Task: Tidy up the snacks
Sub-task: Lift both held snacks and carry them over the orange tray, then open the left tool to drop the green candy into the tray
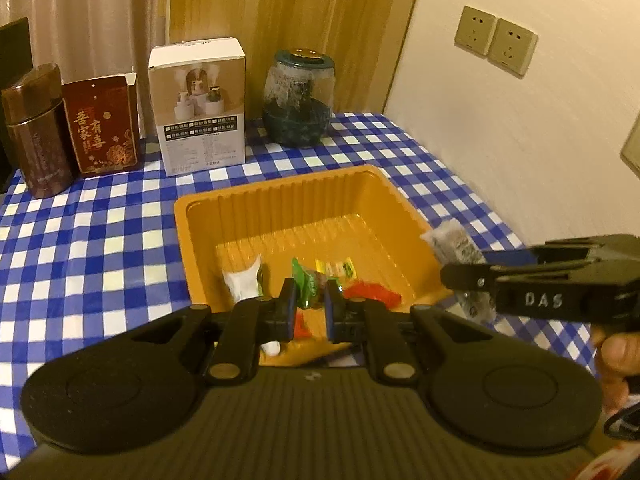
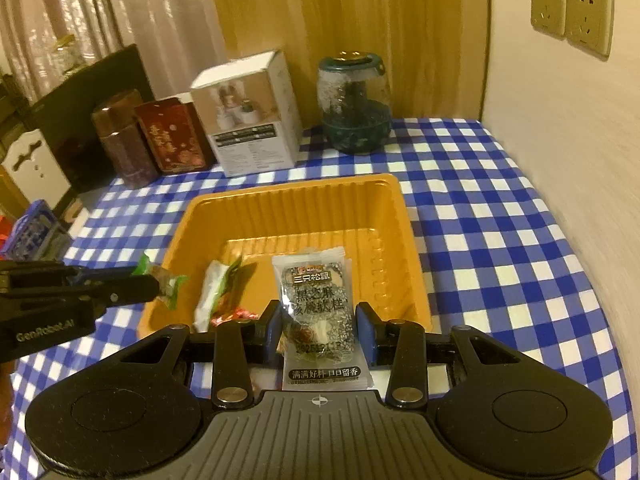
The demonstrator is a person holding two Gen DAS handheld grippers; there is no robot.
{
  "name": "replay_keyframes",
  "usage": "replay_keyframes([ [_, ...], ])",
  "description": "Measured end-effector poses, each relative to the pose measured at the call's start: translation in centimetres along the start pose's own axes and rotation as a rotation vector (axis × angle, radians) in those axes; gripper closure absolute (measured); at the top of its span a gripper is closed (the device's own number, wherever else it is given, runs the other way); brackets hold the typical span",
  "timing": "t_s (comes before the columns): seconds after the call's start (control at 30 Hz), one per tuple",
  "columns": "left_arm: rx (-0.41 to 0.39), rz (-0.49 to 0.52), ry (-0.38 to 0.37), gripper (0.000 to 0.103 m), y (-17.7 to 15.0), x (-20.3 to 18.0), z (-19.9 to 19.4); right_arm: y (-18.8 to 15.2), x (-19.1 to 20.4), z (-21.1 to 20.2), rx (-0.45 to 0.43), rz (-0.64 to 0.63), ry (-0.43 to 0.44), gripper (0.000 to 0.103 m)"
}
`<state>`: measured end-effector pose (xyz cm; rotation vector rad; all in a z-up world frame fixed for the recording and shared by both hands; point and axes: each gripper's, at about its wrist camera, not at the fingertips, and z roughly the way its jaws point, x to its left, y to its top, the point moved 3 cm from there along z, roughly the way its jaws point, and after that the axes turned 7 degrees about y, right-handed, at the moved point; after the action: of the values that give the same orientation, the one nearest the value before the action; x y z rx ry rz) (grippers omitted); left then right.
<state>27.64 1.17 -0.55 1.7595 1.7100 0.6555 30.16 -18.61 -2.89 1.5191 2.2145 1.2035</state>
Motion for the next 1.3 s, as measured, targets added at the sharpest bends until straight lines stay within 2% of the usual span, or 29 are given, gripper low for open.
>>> replay_keyframes([
  [0.37,0.04,0.013,0.008,0.091,0.2,-0.2,3.8,0.9,-1.1,3.5,0.035,0.016,-0.006,0.063],
  [0.77,0.054,-0.024,0.011,0.09,0.4,0.0,5.7,0.9,-1.7,4.6,0.035,0.036,0.001,0.063],
  [0.8,0.048,-0.032,0.009,0.086,0.4,0.0,5.8,0.9,-1.8,4.7,0.035,0.038,0.001,0.063],
  [0.83,0.044,-0.042,0.007,0.075,0.5,0.1,5.9,0.9,-1.8,4.7,0.035,0.04,0.001,0.063],
  [0.87,0.046,-0.052,0.005,0.071,0.5,0.2,6.0,0.9,-1.8,4.7,0.035,0.044,0.001,0.063],
  [1.3,0.038,-0.035,0.017,0.07,0.2,0.5,5.2,1.2,-2.0,4.4,0.019,0.061,-0.007,0.063],
])
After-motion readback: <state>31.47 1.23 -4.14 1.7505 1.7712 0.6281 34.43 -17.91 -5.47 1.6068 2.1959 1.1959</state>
